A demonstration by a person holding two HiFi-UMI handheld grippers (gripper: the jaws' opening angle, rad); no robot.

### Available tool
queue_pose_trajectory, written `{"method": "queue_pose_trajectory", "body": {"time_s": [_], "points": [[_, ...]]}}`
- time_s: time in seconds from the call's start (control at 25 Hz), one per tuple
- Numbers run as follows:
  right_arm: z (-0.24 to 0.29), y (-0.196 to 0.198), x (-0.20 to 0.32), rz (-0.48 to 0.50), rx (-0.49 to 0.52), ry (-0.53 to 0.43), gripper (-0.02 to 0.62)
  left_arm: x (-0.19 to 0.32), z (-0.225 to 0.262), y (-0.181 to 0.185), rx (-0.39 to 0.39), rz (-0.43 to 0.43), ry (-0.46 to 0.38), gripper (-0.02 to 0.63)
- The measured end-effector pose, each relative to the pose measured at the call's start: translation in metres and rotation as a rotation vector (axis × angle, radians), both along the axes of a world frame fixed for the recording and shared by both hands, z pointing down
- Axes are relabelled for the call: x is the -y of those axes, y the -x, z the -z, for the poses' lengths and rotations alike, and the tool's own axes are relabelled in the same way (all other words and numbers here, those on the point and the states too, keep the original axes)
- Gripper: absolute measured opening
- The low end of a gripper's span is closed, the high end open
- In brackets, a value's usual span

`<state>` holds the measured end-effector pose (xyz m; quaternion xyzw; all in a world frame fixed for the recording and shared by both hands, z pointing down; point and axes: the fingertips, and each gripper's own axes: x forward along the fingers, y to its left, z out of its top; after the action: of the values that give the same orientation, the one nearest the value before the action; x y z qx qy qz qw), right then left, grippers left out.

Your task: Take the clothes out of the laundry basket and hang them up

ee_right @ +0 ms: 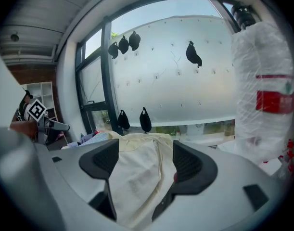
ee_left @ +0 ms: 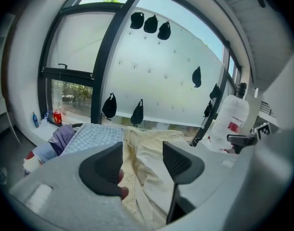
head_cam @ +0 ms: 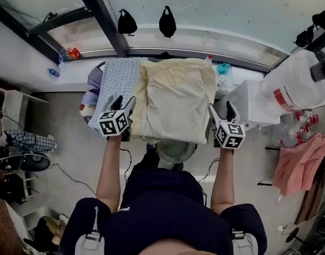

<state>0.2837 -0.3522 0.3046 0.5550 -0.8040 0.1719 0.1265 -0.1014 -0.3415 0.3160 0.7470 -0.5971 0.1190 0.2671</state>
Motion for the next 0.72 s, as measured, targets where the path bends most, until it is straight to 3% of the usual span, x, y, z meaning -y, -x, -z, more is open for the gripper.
{"method": "queue_pose_trajectory", "body": {"time_s": [0.16,0.44,0.72], "points": [[0.014,-0.008,-0.034,-0.006,0.118,0.006,0.341,-0.057,0.023,-0.023,0.034,0.014,-0.070,0.250],[0.042,-0.006,-0.088,0.077,0.119,-0.054,0.341,-0.144,0.052,-0.074,0.031,0.017,-0.139,0.250],[0.050,0.012,-0.141,0.167,0.162,-0.051,0.341,-0.219,0.057,-0.075,0.037,0.066,-0.158,0.250]]}}
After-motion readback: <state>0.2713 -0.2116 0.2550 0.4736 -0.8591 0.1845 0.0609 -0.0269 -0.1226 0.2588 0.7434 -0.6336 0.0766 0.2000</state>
